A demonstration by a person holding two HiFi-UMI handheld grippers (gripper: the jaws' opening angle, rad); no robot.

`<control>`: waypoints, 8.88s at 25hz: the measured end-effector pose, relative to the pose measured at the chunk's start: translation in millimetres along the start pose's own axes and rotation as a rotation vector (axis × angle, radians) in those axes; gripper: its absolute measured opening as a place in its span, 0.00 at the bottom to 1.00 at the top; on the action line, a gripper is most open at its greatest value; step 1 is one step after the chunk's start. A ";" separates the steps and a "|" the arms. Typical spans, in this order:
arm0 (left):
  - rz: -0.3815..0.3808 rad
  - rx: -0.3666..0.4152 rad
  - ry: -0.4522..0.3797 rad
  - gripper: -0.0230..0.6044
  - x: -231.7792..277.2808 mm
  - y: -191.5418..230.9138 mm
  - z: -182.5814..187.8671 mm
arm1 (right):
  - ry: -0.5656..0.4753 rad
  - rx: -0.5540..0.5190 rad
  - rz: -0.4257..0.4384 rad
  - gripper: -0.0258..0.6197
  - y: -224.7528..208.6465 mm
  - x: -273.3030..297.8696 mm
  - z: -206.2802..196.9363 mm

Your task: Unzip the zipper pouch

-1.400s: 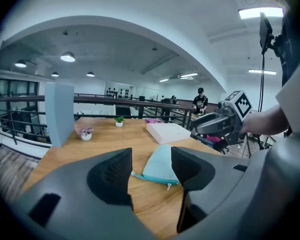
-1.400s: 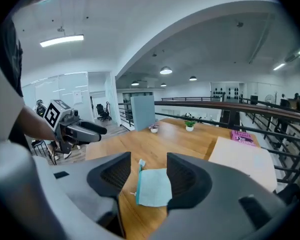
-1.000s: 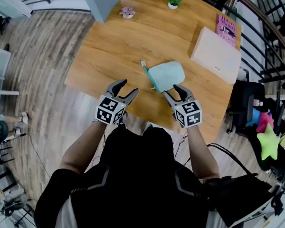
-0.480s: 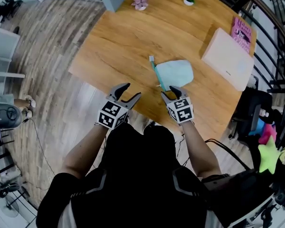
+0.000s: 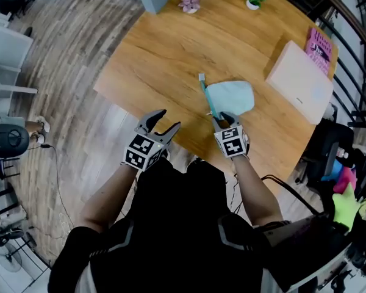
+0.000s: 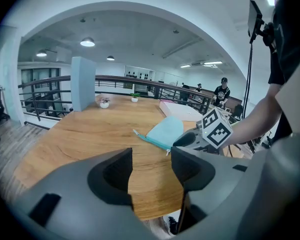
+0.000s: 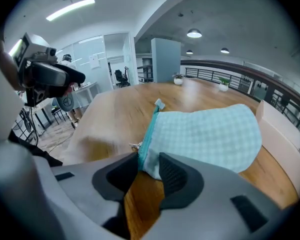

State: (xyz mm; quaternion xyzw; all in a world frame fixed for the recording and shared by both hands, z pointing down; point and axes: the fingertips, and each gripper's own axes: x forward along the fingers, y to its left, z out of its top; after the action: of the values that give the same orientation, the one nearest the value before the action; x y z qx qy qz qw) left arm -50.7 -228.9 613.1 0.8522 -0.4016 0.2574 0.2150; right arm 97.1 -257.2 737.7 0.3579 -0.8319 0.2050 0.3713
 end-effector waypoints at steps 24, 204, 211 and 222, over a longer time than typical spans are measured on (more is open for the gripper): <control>-0.406 0.368 -0.139 0.39 16.5 -42.2 96.4 | -0.229 0.213 -0.137 0.13 2.4 -122.7 110.6; -0.137 0.110 0.251 0.09 72.5 98.8 -62.9 | -0.016 0.235 0.118 0.20 36.0 30.3 36.1; -0.156 0.135 0.161 0.12 48.8 85.0 -33.0 | -0.048 0.278 0.104 0.33 36.7 -1.7 47.6; -0.221 0.142 -0.135 0.19 1.3 53.5 95.7 | -0.288 0.268 0.047 0.33 27.2 -106.0 123.4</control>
State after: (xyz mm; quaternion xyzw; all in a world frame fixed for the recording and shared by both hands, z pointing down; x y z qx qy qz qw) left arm -67.0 -315.8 548.3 0.9197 -0.2995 0.2021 0.1536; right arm 68.3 -267.1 575.5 0.4101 -0.8499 0.2692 0.1926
